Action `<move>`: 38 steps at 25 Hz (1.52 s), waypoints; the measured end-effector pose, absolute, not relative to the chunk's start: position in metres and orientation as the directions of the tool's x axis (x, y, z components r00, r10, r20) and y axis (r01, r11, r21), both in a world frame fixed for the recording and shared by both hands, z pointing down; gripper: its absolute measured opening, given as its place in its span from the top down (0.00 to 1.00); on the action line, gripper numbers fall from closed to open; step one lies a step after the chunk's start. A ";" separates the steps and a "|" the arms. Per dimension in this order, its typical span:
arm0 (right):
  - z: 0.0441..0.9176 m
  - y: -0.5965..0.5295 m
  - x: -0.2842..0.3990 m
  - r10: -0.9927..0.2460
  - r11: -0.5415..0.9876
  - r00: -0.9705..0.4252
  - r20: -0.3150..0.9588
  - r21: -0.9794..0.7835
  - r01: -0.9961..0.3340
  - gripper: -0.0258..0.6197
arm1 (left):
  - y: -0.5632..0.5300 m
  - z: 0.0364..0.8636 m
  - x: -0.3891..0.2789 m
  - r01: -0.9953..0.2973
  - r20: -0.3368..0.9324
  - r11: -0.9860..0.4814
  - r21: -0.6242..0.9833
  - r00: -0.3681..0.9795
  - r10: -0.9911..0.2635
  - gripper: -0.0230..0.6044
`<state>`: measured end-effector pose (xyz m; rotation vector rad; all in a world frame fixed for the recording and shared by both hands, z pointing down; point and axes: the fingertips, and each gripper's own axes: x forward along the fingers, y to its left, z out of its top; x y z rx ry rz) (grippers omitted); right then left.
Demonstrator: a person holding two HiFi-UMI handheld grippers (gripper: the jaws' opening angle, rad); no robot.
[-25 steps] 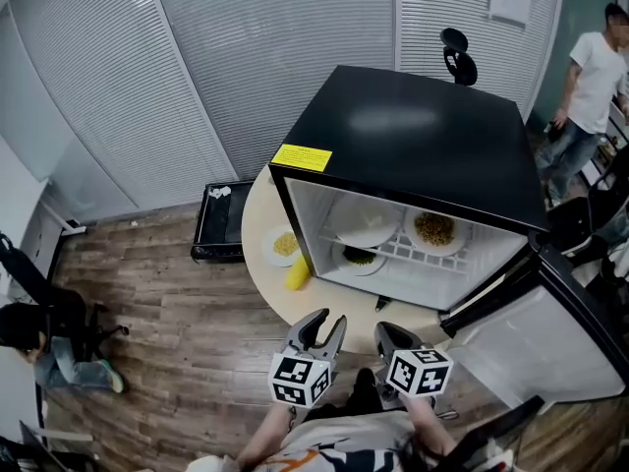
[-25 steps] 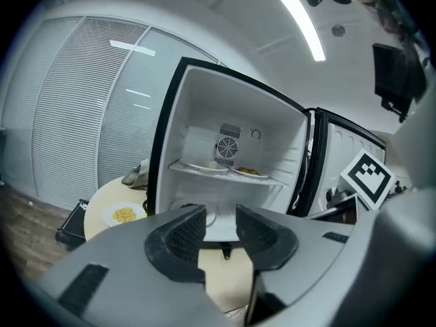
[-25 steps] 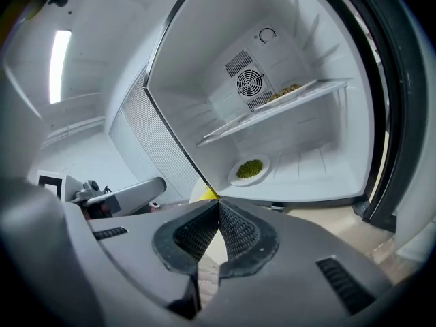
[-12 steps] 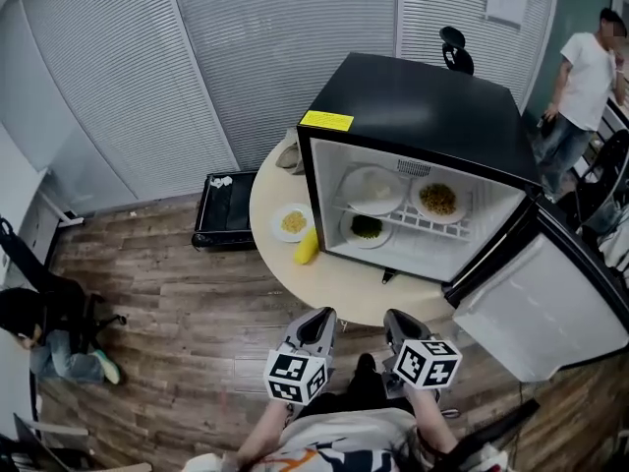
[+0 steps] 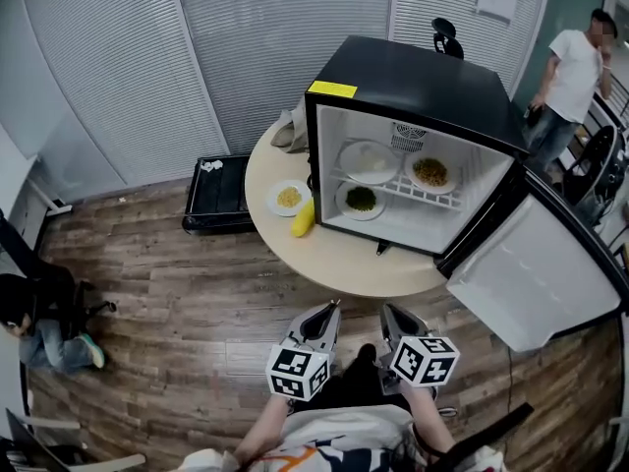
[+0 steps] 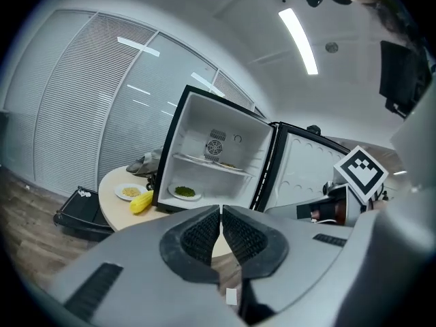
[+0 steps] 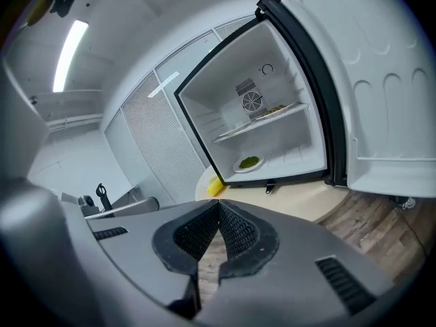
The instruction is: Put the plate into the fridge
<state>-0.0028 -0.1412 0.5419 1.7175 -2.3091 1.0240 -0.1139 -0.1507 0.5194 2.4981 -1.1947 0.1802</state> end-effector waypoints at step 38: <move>0.561 0.014 0.070 -0.719 0.254 -0.505 0.478 -0.495 -0.831 0.94 | -0.003 0.521 -0.002 -0.808 0.319 -0.539 0.238 0.589 -0.742 0.94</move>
